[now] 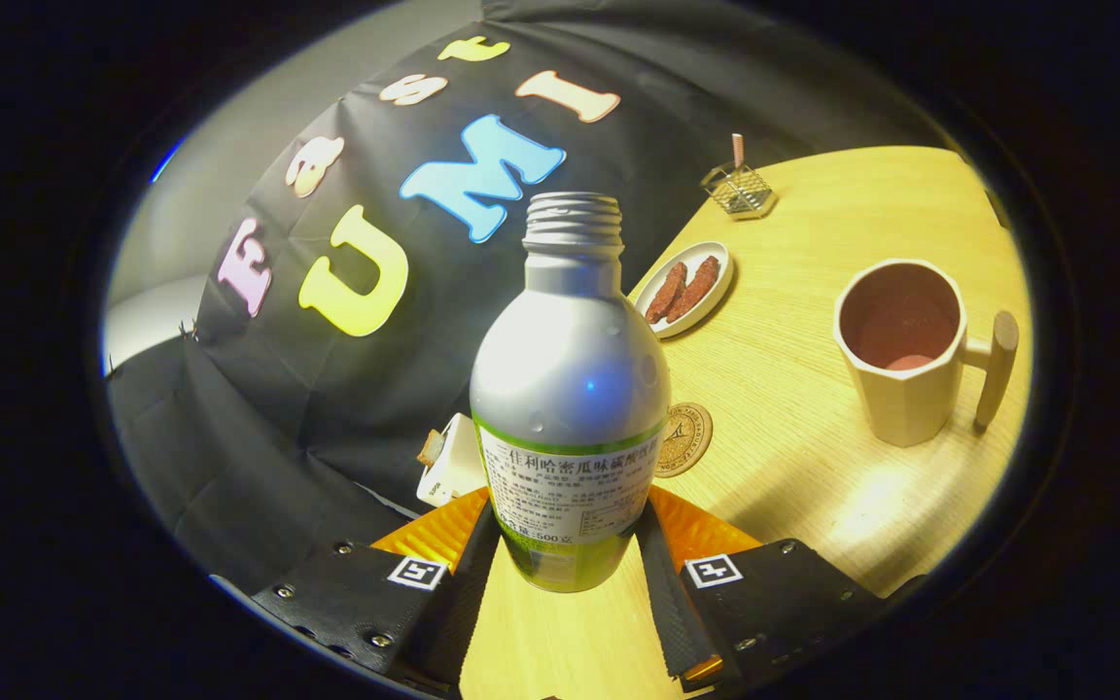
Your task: Take the bottle from table, then pour the juice into the cup, finally place the bottle on the coaster
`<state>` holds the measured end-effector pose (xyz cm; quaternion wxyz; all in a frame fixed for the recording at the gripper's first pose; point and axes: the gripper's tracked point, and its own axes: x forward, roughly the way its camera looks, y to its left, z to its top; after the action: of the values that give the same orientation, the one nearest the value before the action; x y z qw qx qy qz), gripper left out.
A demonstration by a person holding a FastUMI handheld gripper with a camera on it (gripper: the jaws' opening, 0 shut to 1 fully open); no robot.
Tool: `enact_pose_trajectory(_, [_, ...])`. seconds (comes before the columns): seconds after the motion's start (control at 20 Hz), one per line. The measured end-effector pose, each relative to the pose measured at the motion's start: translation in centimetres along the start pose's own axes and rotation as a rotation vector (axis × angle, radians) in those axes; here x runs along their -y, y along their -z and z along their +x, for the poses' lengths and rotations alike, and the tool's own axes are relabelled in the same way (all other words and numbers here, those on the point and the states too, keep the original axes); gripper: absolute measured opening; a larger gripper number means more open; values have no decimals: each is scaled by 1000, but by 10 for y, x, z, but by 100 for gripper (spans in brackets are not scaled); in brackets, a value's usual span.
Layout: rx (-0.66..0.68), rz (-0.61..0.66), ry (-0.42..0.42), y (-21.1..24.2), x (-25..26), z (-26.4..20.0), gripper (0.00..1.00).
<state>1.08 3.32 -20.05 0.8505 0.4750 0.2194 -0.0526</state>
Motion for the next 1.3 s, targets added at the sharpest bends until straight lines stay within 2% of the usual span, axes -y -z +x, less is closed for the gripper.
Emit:
enact_pose_trajectory(0.35, [-20,168,23,-4,27,-13,74])
enact_pose_trajectory(0.6, [-55,244,46,-3,45,-19,74])
enact_pose_trajectory(1.3, [-113,535,13,-4,32,-16,74])
